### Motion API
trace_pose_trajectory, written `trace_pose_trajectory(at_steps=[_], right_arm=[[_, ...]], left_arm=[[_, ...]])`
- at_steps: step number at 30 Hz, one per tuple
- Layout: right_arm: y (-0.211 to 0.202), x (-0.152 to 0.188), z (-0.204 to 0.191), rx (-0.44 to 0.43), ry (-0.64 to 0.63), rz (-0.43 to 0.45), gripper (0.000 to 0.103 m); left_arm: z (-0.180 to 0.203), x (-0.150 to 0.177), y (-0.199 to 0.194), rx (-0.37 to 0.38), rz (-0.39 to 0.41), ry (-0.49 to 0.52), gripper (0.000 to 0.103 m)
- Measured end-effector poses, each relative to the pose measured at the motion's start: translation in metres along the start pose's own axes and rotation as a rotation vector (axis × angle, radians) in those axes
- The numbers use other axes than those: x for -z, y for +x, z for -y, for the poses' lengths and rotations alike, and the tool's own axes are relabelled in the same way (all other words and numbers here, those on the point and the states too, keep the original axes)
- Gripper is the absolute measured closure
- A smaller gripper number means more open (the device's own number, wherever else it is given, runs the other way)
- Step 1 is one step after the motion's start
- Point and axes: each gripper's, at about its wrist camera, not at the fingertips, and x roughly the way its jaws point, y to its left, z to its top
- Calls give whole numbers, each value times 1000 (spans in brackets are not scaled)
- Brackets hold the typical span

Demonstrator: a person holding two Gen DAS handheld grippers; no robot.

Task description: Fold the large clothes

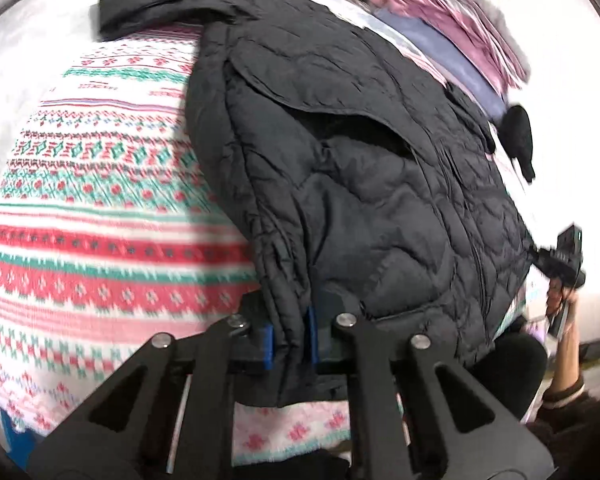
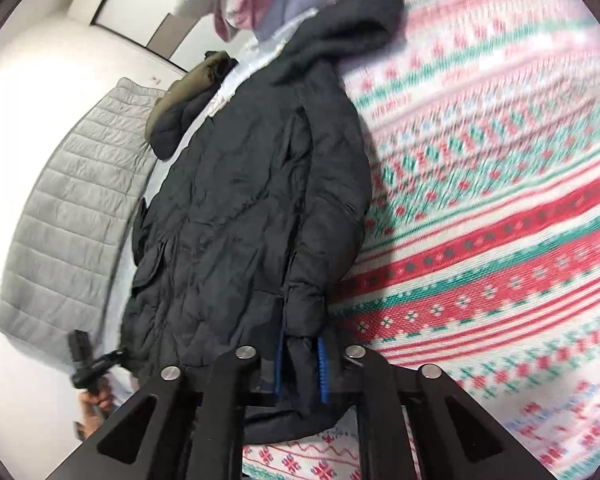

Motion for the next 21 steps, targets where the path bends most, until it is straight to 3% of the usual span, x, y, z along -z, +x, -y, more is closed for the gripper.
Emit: trace_pose_trajectory(at_steps=[3, 5, 8, 10, 12, 17, 19, 21], right_arm=[[-5, 12, 3, 131, -12, -29, 93], [-4, 16, 3, 203, -48, -46, 93], [-2, 19, -7, 286, -120, -29, 84], [-9, 11, -15, 344, -154, -7, 78], [-13, -1, -27, 402, -191, 24, 73], [-25, -40, -49, 479, -209, 140, 58], [-25, -52, -57, 462, -212, 185, 36], [-23, -61, -64, 433, -219, 230, 30]], left_arm=[[5, 20, 5, 1, -66, 23, 89], [6, 26, 11, -17, -99, 31, 81], [5, 16, 3, -75, -70, 37, 60], [7, 1, -13, -166, -5, 56, 34], [9, -7, -26, -240, 70, 89, 26], [-11, -57, -35, -397, 165, 105, 22], [-22, -79, -31, -427, 176, 106, 22], [-33, -105, -23, -480, 185, 105, 22]])
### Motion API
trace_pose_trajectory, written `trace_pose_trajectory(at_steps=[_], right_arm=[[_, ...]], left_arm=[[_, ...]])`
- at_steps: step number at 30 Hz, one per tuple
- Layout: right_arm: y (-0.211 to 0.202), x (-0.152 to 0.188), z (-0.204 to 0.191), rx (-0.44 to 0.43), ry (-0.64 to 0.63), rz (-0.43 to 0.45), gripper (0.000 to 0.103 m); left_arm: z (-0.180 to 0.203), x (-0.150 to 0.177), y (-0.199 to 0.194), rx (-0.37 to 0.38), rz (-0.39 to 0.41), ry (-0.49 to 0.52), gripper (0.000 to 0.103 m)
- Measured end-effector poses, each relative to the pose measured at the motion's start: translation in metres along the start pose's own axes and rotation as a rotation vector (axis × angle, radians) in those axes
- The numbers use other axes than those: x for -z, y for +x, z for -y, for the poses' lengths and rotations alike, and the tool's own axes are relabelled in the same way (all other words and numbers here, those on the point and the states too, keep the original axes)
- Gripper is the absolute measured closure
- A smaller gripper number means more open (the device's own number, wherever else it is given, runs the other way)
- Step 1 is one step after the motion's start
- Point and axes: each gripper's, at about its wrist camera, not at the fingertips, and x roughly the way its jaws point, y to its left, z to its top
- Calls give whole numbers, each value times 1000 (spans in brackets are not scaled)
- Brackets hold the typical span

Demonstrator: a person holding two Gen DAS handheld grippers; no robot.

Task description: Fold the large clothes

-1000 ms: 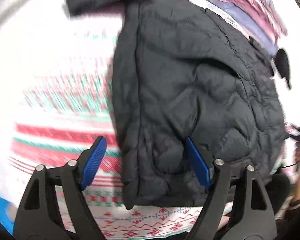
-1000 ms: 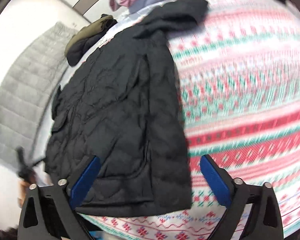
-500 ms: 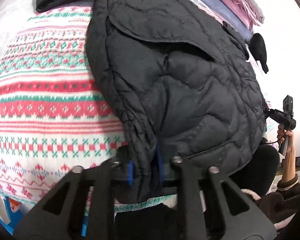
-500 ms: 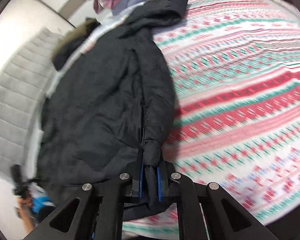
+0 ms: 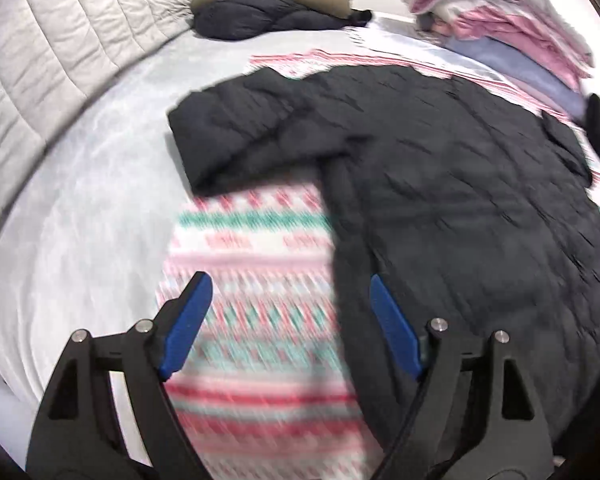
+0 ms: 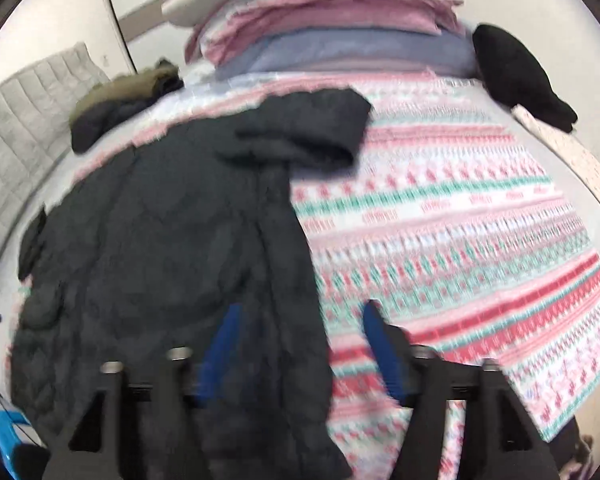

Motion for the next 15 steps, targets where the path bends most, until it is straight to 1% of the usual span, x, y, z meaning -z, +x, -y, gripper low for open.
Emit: trace_pose_trajectory(at_steps=[3, 5, 8, 9, 13, 15], right_arm=[[5, -12, -20, -28, -27, 27, 27], [14, -18, -39, -49, -58, 25, 25], [29, -24, -68, -85, -92, 8, 24], [28, -19, -78, -94, -100, 4, 24], [53, -24, -115, -132, -162, -20, 24], [63, -24, -130, -141, -195, -29, 24]], left_arm=[[-3, -29, 28, -64, 13, 1, 22], [-6, -49, 52, -89, 7, -9, 22], [-5, -70, 79, -120, -3, -22, 22], [-2, -78, 91, -132, -4, -17, 22], [10, -99, 120, -176, 16, 20, 22], [10, -108, 130, -195, 32, 12, 22]])
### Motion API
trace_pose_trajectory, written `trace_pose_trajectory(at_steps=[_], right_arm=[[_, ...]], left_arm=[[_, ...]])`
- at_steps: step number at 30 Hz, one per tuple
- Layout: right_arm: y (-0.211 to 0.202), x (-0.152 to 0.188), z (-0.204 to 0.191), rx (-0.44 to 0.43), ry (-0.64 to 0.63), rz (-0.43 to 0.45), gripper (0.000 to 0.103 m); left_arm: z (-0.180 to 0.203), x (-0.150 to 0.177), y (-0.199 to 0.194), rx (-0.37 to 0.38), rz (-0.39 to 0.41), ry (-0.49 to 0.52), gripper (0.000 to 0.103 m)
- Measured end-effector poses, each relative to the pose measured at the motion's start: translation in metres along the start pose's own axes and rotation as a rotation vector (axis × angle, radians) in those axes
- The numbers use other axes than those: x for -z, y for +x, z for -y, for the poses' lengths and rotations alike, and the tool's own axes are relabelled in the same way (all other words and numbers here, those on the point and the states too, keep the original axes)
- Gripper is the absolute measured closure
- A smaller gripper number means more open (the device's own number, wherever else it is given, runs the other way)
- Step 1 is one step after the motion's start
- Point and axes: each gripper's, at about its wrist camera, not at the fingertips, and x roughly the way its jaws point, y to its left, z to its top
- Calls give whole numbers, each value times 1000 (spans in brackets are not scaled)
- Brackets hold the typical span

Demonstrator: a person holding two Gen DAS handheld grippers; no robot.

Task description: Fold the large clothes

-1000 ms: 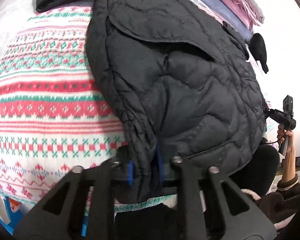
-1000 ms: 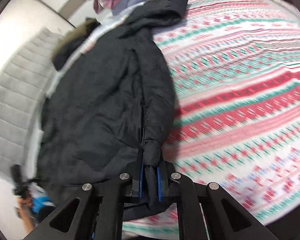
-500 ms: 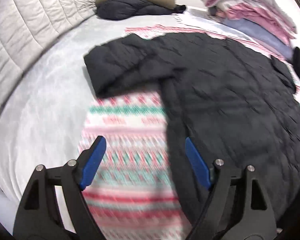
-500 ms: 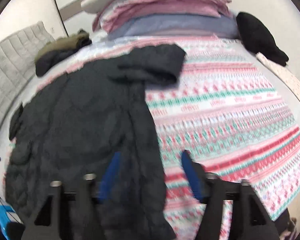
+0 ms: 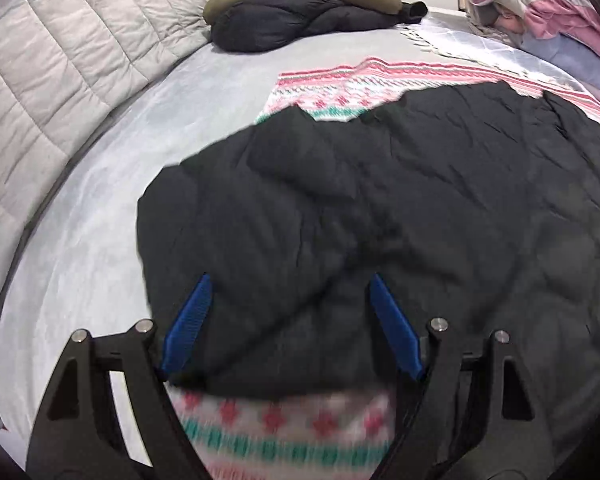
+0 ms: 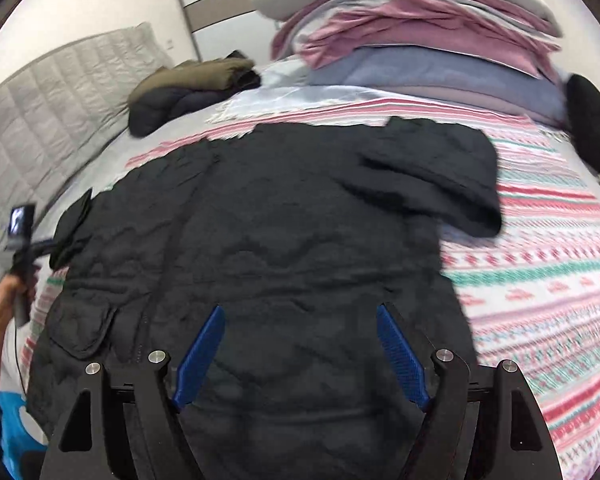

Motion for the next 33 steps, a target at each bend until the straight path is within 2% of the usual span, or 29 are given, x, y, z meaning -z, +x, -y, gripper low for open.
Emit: trace_pose_trajectory(at_steps=[2, 3, 4, 6, 9, 12, 15, 19, 22, 23, 24, 26, 28, 29, 31, 33], right_arm=[[9, 0, -10, -5, -23, -9, 24], [12, -1, -14, -2, -32, -14, 24], [16, -2, -17, 4, -40, -17, 24], [21, -4, -20, 14, -52, -22, 24], [22, -7, -17, 27, -50, -30, 24], [18, -9, -7, 32, -28, -28, 24], [11, -10, 4, 13, 14, -18, 24], [8, -9, 13, -1, 61, -6, 24], [7, -8, 19, -4, 84, 1, 24], [7, -8, 21, -2, 88, 5, 24], [6, -8, 23, 8, 91, 15, 24], [3, -9, 28, 53, 92, 53, 24], [-2, -12, 31, 109, 77, 95, 24], [-5, -14, 34, 127, 75, 104, 24], [-8, -19, 41, 143, 80, 110, 24], [-11, -24, 47, 157, 82, 120, 24]], left_arm=[[-4, -7, 10, -3, 10, -28, 22], [-6, -9, 12, -4, 23, -42, 32], [-9, -11, 13, -6, 41, -49, 62], [-17, -13, 11, -30, 38, -63, 95], [-50, -12, -18, -21, 119, -168, 95], [-97, -5, -52, -74, 196, -277, 96], [-152, 11, -71, -129, 220, -407, 96], [-219, 47, -66, -220, 160, -540, 96], [-248, 81, -44, -251, 61, -606, 87], [-251, 92, -33, -302, 11, -597, 84], [-251, 101, -25, -344, -27, -584, 71], [-253, 119, -2, -447, -136, -556, 69], [-258, 134, 4, -420, -180, -602, 66], [-261, 138, 1, -400, -165, -639, 63], [-262, 139, -7, -374, -167, -687, 40], [-257, 137, -19, -325, -147, -706, 37]])
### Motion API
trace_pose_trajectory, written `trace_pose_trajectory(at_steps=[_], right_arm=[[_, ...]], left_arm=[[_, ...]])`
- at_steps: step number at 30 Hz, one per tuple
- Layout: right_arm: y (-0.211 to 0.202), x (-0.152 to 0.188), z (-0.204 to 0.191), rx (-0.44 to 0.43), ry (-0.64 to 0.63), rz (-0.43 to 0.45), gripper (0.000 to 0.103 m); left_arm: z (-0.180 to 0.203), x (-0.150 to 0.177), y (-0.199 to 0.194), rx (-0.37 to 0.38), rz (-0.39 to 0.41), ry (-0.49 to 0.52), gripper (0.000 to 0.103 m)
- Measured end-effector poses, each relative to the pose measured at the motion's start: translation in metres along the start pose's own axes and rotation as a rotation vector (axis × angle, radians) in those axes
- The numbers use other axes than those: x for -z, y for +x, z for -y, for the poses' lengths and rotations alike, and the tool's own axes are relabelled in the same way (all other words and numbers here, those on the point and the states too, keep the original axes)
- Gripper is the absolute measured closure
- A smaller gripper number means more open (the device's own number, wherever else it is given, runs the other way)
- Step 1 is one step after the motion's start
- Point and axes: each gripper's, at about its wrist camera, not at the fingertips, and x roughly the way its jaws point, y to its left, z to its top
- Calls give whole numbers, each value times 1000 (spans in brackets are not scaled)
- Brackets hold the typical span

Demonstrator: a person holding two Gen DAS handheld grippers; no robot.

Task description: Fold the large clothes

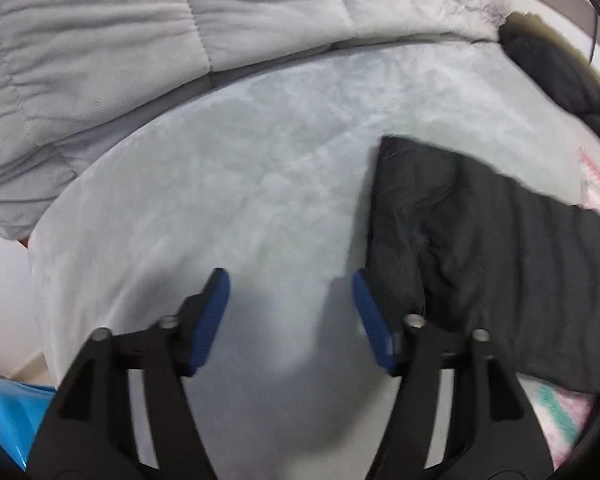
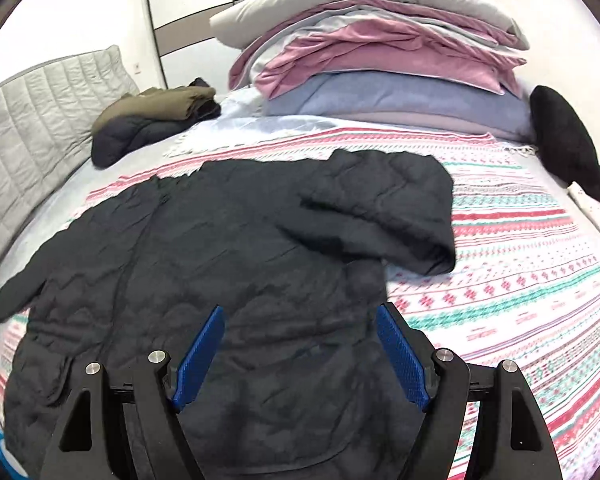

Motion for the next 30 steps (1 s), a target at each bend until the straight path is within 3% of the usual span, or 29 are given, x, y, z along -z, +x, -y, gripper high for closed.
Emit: trace_pose_trajectory(at_steps=[2, 4, 6, 10, 19, 23, 27, 29, 30], right_arm=[[0, -4, 4, 19, -5, 6, 24], [2, -8, 7, 62, -12, 5, 22], [7, -13, 10, 92, -25, 1, 20], [29, -24, 15, 70, -41, -72, 20], [96, -58, 6, 109, -81, -136, 20], [137, -74, 6, 174, -65, -148, 20], [177, -82, 7, 281, -71, -145, 21], [192, -85, 7, 332, -84, -138, 32], [194, -88, 8, 353, -85, -130, 47]], left_arm=[[7, 3, -16, 51, 7, 8, 33], [17, 9, -37, 104, 13, 17, 19], [30, 18, -59, 192, 18, 23, 17], [67, 33, -91, 338, -11, 71, 9], [155, 104, -173, 582, -59, 263, 7], [193, 139, -193, 629, -76, 371, 7], [216, 166, -200, 626, -71, 391, 7], [226, 177, -200, 634, -71, 419, 7], [231, 182, -200, 633, -65, 429, 7]])
